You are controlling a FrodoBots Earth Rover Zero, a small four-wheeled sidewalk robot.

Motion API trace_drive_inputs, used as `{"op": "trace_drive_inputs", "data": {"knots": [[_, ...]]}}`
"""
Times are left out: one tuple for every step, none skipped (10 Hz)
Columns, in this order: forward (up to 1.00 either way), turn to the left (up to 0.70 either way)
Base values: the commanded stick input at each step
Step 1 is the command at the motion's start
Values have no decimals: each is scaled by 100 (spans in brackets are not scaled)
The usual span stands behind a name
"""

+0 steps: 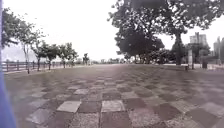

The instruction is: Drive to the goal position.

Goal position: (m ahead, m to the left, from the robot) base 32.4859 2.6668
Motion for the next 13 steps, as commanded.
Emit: {"op": "trace_drive_inputs", "data": {"knots": [[100,40],[100,0],[100,0],[100,0],[100,0],[100,0],[100,0],[100,0],[100,0],[100,0],[100,0],[100,0],[100,0]]}}
